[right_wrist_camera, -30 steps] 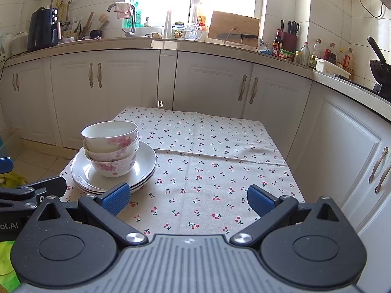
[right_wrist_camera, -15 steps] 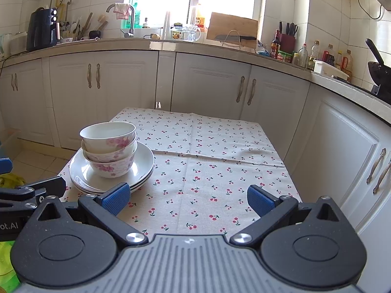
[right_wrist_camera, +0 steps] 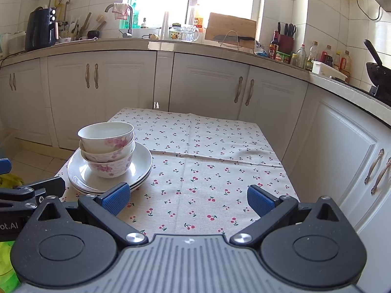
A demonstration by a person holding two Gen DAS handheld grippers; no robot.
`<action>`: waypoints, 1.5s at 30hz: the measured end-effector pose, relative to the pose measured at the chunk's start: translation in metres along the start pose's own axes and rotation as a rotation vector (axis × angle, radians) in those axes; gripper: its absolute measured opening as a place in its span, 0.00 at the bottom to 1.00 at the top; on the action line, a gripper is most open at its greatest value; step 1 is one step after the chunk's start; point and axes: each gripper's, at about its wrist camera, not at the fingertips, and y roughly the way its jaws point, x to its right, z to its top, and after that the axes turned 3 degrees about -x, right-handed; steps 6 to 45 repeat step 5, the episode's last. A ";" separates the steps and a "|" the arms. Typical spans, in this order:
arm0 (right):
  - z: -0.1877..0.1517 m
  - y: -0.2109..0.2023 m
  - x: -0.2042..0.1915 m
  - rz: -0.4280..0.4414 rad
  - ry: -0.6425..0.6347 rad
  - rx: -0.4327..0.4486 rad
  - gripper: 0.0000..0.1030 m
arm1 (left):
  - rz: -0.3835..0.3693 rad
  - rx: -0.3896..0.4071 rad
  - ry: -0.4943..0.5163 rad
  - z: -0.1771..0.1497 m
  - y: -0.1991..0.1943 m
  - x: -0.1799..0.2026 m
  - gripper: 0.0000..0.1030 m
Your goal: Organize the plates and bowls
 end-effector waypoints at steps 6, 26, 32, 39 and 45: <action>0.000 0.001 0.000 0.001 0.002 -0.004 1.00 | 0.000 -0.001 -0.002 -0.001 0.000 0.000 0.99; 0.000 0.001 0.000 0.001 0.002 -0.004 1.00 | 0.000 -0.001 -0.002 -0.001 0.000 0.000 0.99; 0.000 0.001 0.000 0.001 0.002 -0.004 1.00 | 0.000 -0.001 -0.002 -0.001 0.000 0.000 0.99; 0.000 0.001 0.000 0.001 0.002 -0.004 1.00 | 0.000 -0.001 -0.002 -0.001 0.000 0.000 0.99; 0.000 0.001 0.000 0.001 0.002 -0.004 1.00 | 0.000 -0.001 -0.002 -0.001 0.000 0.000 0.99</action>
